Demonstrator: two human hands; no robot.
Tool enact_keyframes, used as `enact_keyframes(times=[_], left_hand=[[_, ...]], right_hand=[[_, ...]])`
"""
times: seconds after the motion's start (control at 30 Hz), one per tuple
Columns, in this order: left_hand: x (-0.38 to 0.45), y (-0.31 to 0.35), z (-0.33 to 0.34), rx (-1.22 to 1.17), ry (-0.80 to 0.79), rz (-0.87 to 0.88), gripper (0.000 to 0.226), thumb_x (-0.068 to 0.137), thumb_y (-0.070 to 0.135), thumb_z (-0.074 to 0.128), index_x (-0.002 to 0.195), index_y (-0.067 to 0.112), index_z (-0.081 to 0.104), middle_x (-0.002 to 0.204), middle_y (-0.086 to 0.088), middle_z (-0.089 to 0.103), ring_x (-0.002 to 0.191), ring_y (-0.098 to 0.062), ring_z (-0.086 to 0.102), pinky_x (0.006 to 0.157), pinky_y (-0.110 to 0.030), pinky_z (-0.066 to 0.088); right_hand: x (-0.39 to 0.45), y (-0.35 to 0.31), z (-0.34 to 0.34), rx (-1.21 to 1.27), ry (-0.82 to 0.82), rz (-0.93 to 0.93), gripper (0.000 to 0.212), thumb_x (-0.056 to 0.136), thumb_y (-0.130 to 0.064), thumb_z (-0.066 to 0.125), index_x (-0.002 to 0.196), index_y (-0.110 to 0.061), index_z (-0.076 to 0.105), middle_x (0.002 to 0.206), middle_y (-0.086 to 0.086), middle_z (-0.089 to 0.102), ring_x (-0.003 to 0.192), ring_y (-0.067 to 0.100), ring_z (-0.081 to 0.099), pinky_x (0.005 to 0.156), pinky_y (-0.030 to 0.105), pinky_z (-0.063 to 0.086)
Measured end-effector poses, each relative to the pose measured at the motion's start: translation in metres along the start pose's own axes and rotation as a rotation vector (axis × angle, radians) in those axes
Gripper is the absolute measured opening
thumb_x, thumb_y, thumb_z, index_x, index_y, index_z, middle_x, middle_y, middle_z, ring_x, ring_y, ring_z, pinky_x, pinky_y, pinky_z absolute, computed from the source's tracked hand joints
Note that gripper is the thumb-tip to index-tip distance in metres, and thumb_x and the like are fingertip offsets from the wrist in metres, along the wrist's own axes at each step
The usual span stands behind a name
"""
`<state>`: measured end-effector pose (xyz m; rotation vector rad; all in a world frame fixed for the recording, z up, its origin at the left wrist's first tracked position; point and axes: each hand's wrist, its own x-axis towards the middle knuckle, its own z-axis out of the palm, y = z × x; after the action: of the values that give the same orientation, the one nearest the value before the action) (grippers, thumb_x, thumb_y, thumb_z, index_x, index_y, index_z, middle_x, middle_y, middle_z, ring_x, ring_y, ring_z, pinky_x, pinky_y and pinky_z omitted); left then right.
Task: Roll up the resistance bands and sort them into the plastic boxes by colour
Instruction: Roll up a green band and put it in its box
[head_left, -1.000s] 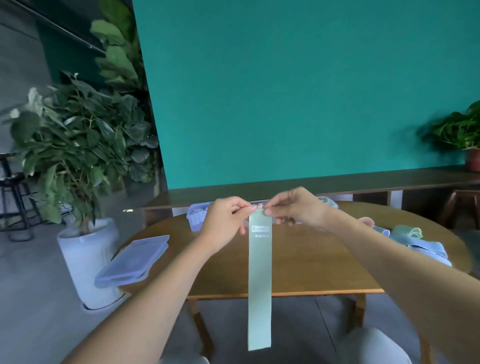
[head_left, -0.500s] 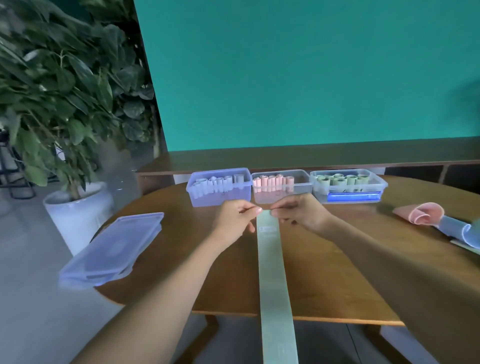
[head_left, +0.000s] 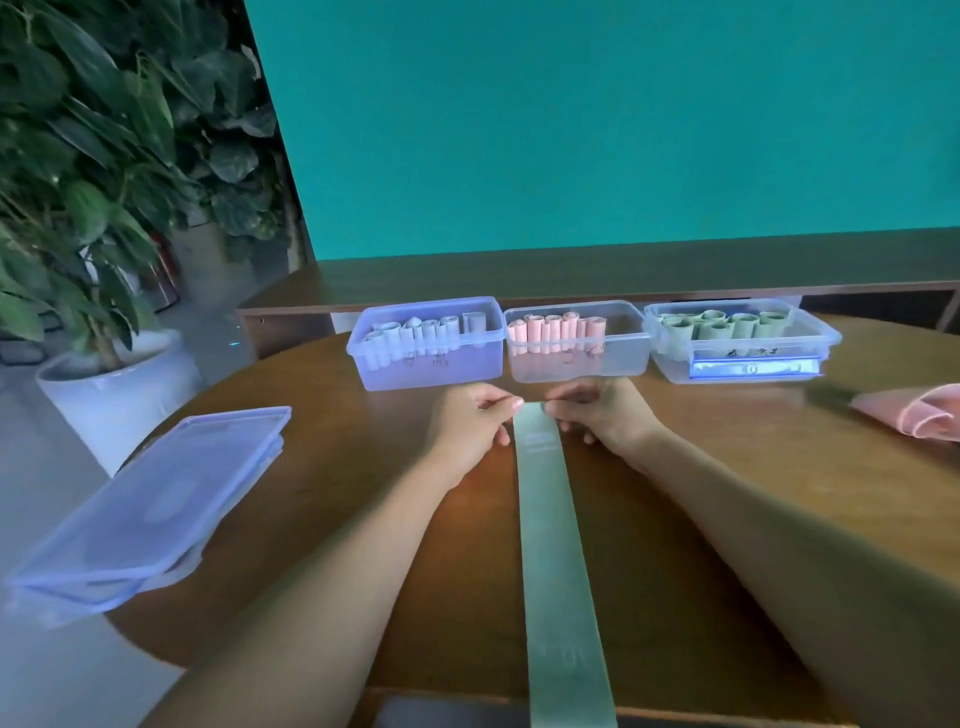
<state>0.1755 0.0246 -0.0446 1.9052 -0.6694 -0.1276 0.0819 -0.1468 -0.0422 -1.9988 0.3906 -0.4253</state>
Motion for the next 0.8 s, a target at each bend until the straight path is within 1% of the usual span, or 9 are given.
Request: enact_keyframes(times=[0.13,0.23,0.33,0.37,0.43,0.5,0.53,0.67,0.8], left_hand=[[0.014,-0.006,0.006,0.013,0.060,0.012,0.008,0.094,0.029,0.069,0.091,0.024,0.075,0.067,0.002,0.071,0.058,-0.010,0.065,0.060,-0.024,0.049],[0.022,-0.008,0.010,0.070,0.100,0.032,0.009,0.095,0.031,0.068,0.090,0.027,0.075,0.065,0.005,0.070,0.056,-0.004,0.062,0.063,-0.022,0.050],[0.027,-0.010,0.011,0.135,0.117,0.020,0.014,0.095,0.032,0.068,0.096,0.022,0.077,0.072,0.007,0.070,0.062,-0.004,0.064,0.069,-0.024,0.053],[0.028,-0.011,0.011,0.152,0.115,0.015,0.016,0.095,0.032,0.068,0.100,0.020,0.077,0.079,0.006,0.072,0.068,-0.005,0.065,0.074,-0.027,0.055],[0.025,-0.011,0.010,0.200,0.105,0.002,0.025,0.095,0.034,0.067,0.113,0.018,0.074,0.102,0.003,0.074,0.090,-0.011,0.068,0.089,-0.031,0.056],[0.018,-0.008,0.007,0.259,0.076,-0.009,0.034,0.096,0.034,0.065,0.125,0.016,0.068,0.122,0.000,0.069,0.111,-0.015,0.063,0.101,-0.031,0.050],[0.013,-0.007,0.006,0.291,0.057,-0.009,0.036,0.097,0.033,0.064,0.128,0.015,0.066,0.127,0.000,0.067,0.115,-0.016,0.061,0.103,-0.031,0.047],[-0.015,-0.004,0.000,0.433,-0.007,0.034,0.038,0.100,0.034,0.059,0.134,0.017,0.060,0.133,-0.002,0.062,0.122,-0.018,0.057,0.103,-0.028,0.042],[-0.059,0.005,-0.009,0.520,-0.096,0.060,0.052,0.102,0.042,0.052,0.150,0.024,0.042,0.149,-0.001,0.048,0.138,-0.023,0.043,0.114,-0.039,0.035]], right_hand=[[0.017,0.007,0.009,-0.047,0.057,-0.017,0.010,0.092,-0.026,0.074,0.100,-0.020,0.074,0.069,-0.002,0.070,0.044,0.000,0.052,0.046,0.013,0.042],[0.028,0.009,0.013,-0.131,0.080,-0.044,0.014,0.094,-0.026,0.071,0.106,-0.019,0.074,0.071,-0.002,0.071,0.045,-0.002,0.055,0.047,0.007,0.040],[0.033,0.010,0.016,-0.192,0.086,-0.033,0.026,0.096,-0.028,0.069,0.120,-0.020,0.069,0.087,-0.007,0.072,0.056,0.001,0.064,0.058,0.010,0.047],[0.032,0.009,0.016,-0.192,0.086,-0.022,0.031,0.095,-0.030,0.069,0.124,-0.020,0.066,0.094,-0.008,0.071,0.061,0.004,0.067,0.062,0.012,0.051],[0.027,0.008,0.014,-0.198,0.077,-0.015,0.036,0.094,-0.032,0.070,0.127,-0.020,0.063,0.105,-0.007,0.069,0.070,0.008,0.069,0.068,0.016,0.054],[0.017,0.006,0.010,-0.219,0.052,-0.024,0.038,0.093,-0.035,0.071,0.127,-0.020,0.063,0.114,-0.005,0.069,0.080,0.007,0.069,0.070,0.014,0.052],[0.010,0.005,0.007,-0.244,0.041,-0.037,0.038,0.093,-0.036,0.071,0.127,-0.020,0.063,0.118,-0.005,0.068,0.086,0.006,0.067,0.072,0.013,0.050],[-0.032,-0.001,0.002,-0.320,-0.013,-0.087,0.043,0.094,-0.038,0.069,0.132,-0.019,0.062,0.126,-0.002,0.067,0.103,0.010,0.062,0.087,0.017,0.046],[-0.083,-0.010,-0.001,-0.390,-0.077,-0.134,0.048,0.095,-0.042,0.066,0.138,-0.023,0.058,0.135,-0.003,0.062,0.118,0.015,0.060,0.095,0.020,0.043]])
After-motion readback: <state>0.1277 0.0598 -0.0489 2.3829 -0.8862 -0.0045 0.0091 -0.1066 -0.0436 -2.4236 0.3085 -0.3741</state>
